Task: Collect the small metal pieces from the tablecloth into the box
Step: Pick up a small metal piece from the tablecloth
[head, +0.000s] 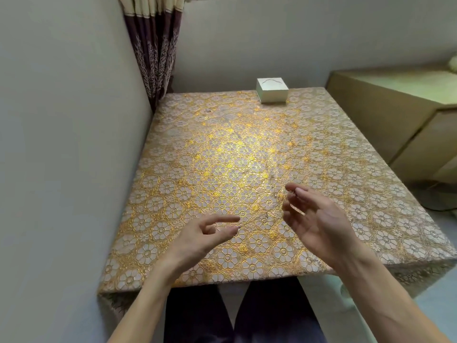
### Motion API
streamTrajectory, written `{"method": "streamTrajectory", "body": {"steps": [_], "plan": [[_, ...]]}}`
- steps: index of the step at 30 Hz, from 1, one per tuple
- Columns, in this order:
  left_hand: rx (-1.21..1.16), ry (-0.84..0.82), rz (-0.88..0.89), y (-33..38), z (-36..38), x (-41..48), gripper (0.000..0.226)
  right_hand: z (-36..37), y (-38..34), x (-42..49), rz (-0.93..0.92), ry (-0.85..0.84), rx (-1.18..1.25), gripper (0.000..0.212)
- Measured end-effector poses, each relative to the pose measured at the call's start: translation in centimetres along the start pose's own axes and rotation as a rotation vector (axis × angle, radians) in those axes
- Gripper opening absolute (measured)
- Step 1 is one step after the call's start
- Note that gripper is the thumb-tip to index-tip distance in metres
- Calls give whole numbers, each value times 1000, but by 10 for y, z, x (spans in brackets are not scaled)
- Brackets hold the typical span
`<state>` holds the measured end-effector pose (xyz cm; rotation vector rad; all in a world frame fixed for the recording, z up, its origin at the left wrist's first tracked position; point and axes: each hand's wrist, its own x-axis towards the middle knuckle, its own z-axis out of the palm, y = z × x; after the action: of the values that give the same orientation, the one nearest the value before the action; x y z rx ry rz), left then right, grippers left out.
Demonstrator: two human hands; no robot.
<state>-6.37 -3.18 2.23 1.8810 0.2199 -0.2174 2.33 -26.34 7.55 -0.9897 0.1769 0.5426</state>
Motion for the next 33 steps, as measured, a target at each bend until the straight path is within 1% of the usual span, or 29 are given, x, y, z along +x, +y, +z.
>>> {"method": "streamTrajectory", "body": {"steps": [2, 6, 12, 15, 19, 22, 24, 28, 30, 33], "plan": [[-7, 16, 12, 2, 0, -2, 23, 1, 0, 0, 26, 13, 19, 21], [-19, 46, 32, 1, -2, -1, 20, 0, 2, 1, 47, 26, -3, 19], [-8, -5, -2, -6, -5, 1, 34, 0, 5, 1, 58, 43, -13, 18], [21, 14, -6, -3, -4, 1, 29, -1, 6, 2, 54, 44, -7, 18], [7, 87, -9, 2, -4, 1, 26, -5, 7, 3, 49, 39, -40, 20], [22, 83, 7, 6, -6, -1, 24, -11, 10, 4, 58, 42, -57, 21], [1, 83, 20, 9, -9, -3, 18, -15, 13, 5, 53, 43, -87, 21], [-56, 102, 5, 15, -11, -5, 20, -22, 23, 6, 45, 20, -166, 25], [-62, 127, 1, 17, -13, -5, 16, -24, 29, 6, 31, 14, -232, 25], [-44, 160, 11, 21, -15, -4, 16, -27, 38, 7, -29, 52, -425, 14]]}}
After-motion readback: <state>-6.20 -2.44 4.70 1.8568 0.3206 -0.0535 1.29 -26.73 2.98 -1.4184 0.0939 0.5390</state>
